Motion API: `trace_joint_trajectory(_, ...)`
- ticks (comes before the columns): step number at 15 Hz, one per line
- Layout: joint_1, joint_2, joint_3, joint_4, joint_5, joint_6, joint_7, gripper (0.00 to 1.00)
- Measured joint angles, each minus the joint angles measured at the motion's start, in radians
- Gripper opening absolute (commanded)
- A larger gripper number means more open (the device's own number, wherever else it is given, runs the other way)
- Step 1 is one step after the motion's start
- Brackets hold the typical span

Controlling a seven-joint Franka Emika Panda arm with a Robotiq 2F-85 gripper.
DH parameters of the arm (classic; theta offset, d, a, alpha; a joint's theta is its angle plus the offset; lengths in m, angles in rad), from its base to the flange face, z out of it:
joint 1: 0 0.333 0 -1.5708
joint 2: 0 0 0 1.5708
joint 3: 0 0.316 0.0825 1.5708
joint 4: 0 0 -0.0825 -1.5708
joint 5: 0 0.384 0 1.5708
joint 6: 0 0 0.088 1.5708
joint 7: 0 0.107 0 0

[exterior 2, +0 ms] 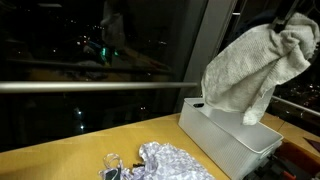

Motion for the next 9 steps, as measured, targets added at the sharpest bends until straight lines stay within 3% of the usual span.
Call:
trace_joint_trajectory(5,0.093,0.167,0.136,0.214,-0.004,-0.037,0.071,0.06)
trace_joint_trajectory(9,0.17,0.349,0.163,0.337,-0.007,-0.034,0.079,0.06)
